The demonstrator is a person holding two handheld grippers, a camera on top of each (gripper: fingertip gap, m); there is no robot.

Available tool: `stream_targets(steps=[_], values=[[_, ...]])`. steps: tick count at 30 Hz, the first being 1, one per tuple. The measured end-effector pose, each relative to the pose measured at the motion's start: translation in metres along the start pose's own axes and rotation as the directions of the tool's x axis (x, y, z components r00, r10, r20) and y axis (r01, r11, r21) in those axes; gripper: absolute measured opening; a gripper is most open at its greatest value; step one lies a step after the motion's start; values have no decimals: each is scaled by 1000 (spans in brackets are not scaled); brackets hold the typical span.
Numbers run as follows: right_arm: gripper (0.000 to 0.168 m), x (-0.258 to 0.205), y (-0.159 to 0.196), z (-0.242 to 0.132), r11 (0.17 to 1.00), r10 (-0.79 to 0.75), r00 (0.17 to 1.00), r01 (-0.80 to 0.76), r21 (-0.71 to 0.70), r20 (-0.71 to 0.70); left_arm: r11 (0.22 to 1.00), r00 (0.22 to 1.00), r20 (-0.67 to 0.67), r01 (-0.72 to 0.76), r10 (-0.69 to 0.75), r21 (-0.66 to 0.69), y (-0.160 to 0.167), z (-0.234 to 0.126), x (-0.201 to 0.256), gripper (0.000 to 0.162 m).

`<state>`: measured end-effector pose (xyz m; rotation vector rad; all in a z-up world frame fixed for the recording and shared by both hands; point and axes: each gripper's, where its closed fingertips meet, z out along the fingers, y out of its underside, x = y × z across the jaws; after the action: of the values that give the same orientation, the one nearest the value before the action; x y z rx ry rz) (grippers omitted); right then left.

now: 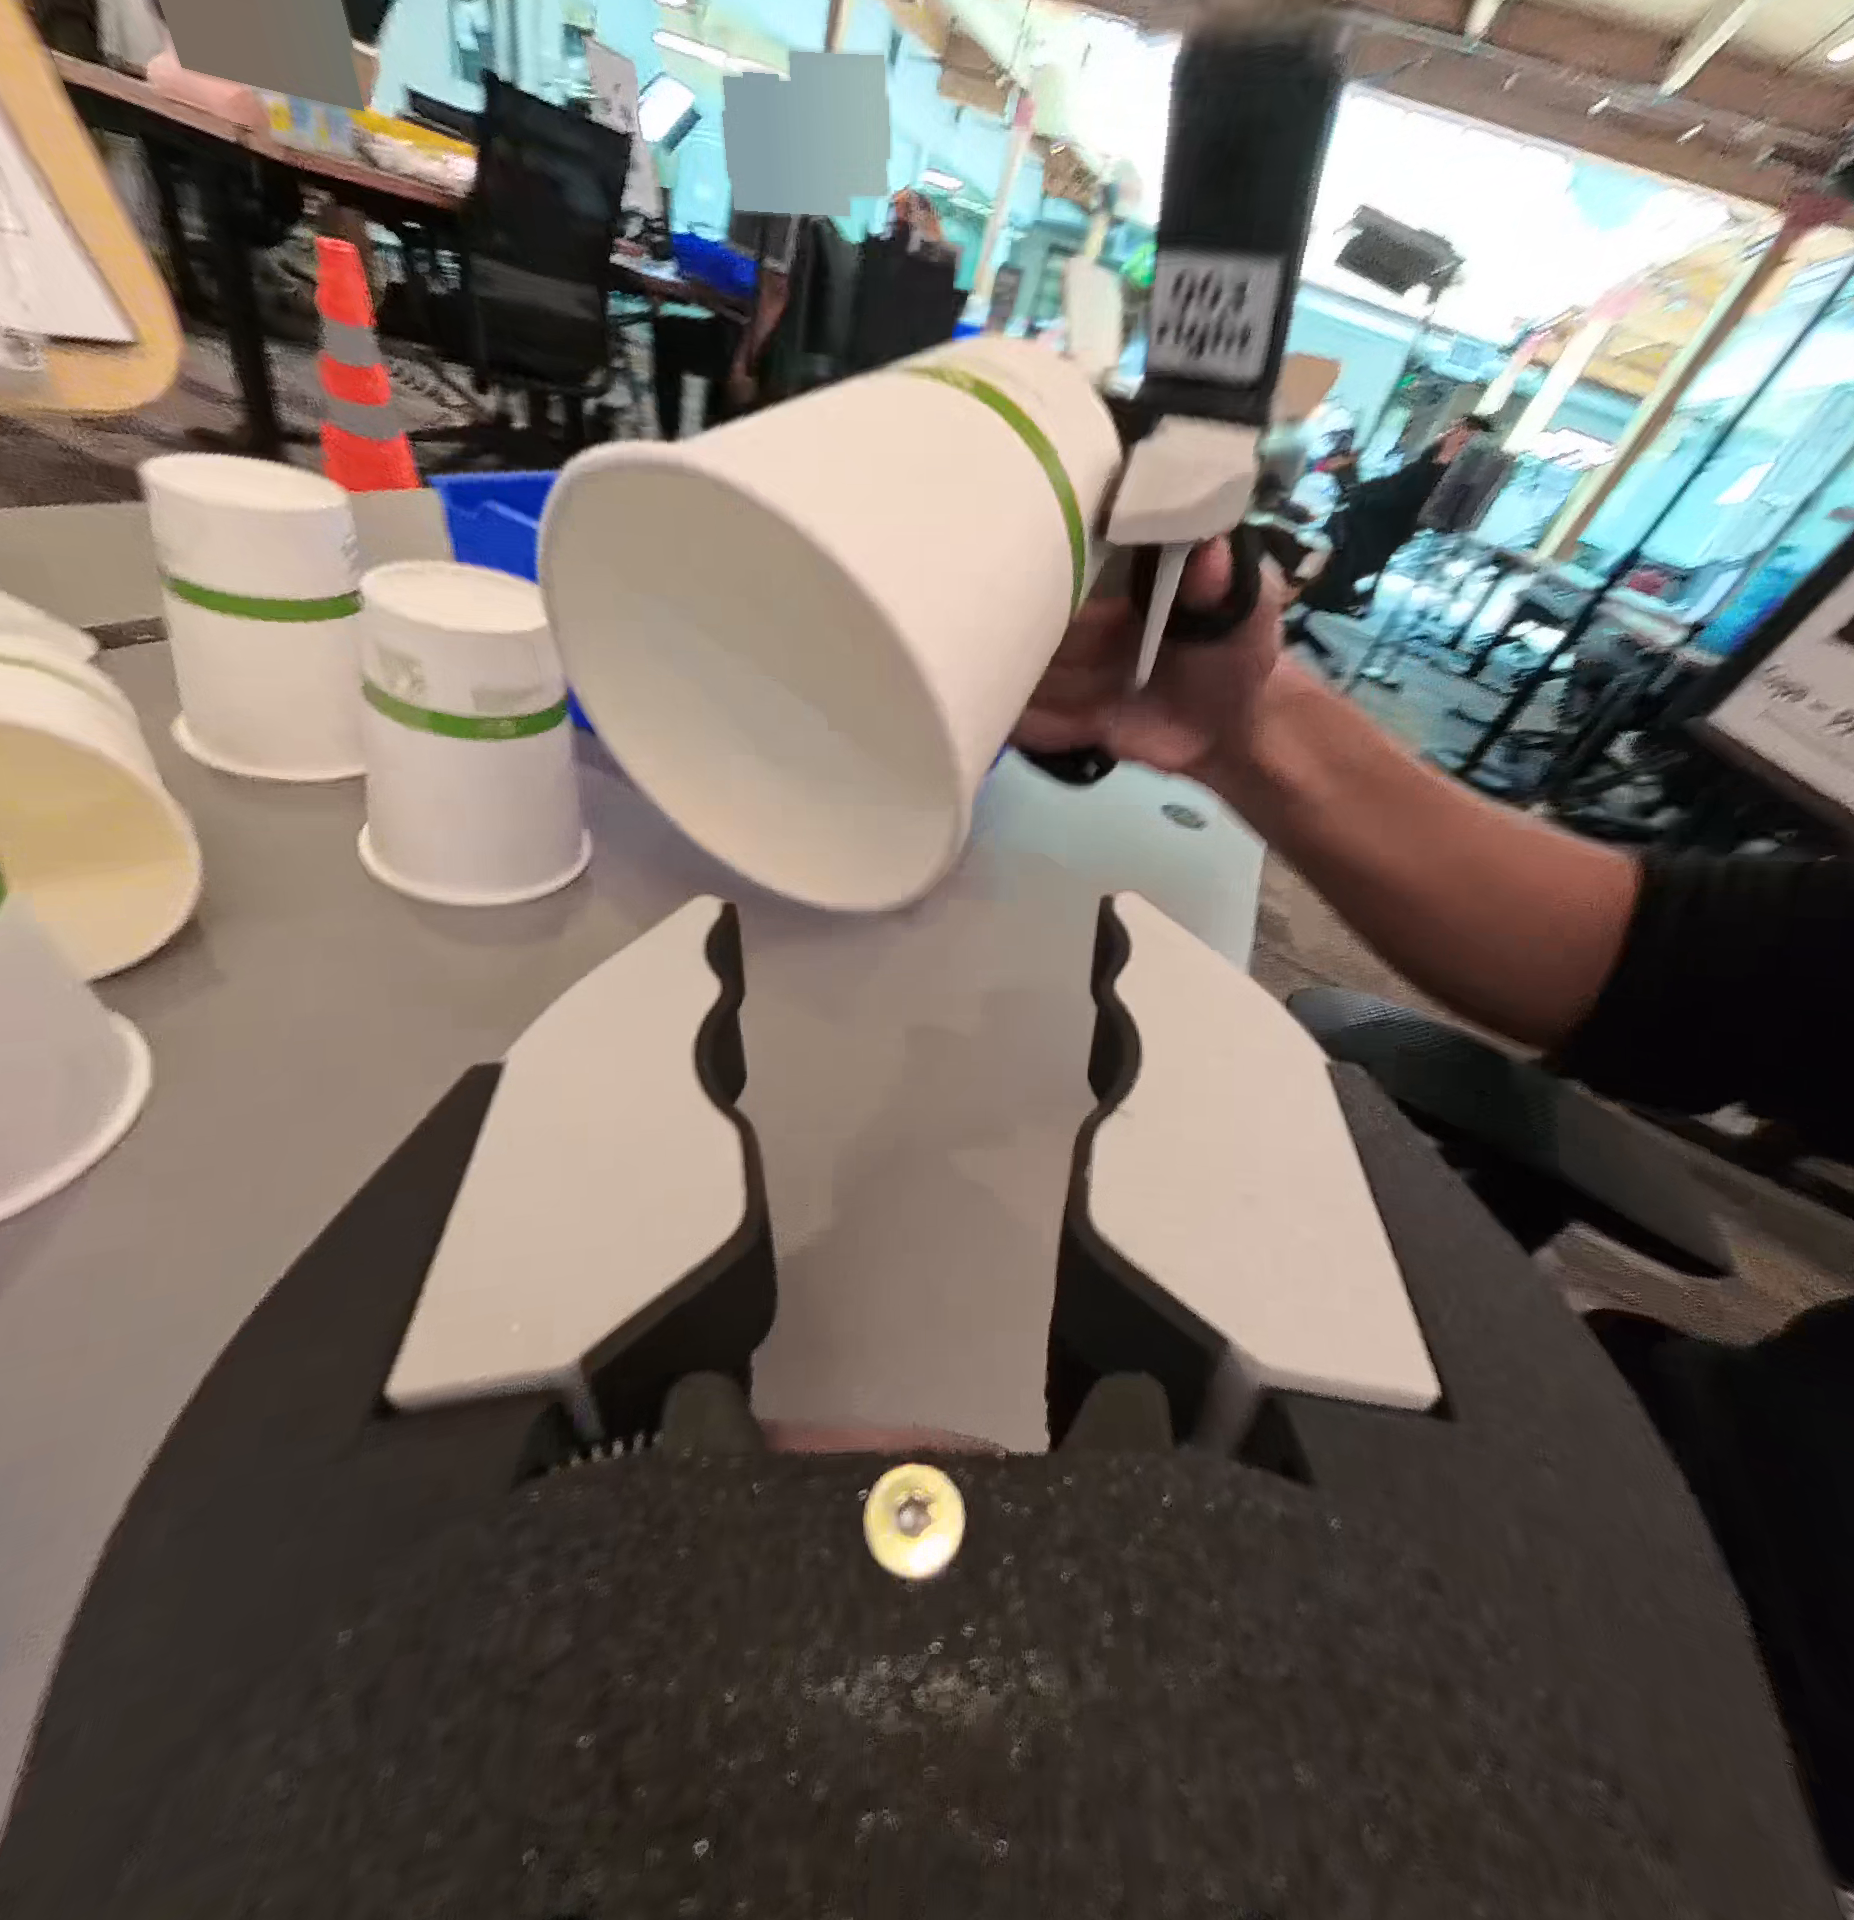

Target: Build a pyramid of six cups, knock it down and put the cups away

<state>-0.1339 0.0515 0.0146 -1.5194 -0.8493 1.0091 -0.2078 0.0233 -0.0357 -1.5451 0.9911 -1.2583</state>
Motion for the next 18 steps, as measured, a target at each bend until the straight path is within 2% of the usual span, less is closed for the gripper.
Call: stream_targets(steps=[3, 5, 8, 12, 15, 16, 18], values=[[74, -3, -1, -1, 987, 96, 993, -105, 119, 75, 1000, 993, -117, 26, -24, 16, -14, 5, 3, 47], [74, -1, 7, 5, 985, 117, 990, -126, 116, 83, 1000, 987, -162, 14, -12, 12, -18, 7, 4, 39], [74, 3, 18, 11, 988, 110, 992, -115, 98, 56, 1000, 975, -223, -21, 22, 7, -22, 7, 9, 6], [74, 8, 32, 13, 994, 111, 993, -111, -3, 51, 996, 973, -223, -76, 64, -46, -19, 6, 2, 2], [88, 21, 25, 7, 992, 1, 1000, 0, -128, 8, 995, 974, -214, -85, 74, -42, -21, 4, -5, 2], [96, 25, 19, 5, 980, -24, 1000, 26, -196, 13, 996, 975, -211, -80, 71, -33, -22, 3, -8, 2], [94, 29, 7, 3, 924, -62, 997, 73, -375, 42, 995, 977, -197, -96, 87, -33, -22, 3, -11, 2]])
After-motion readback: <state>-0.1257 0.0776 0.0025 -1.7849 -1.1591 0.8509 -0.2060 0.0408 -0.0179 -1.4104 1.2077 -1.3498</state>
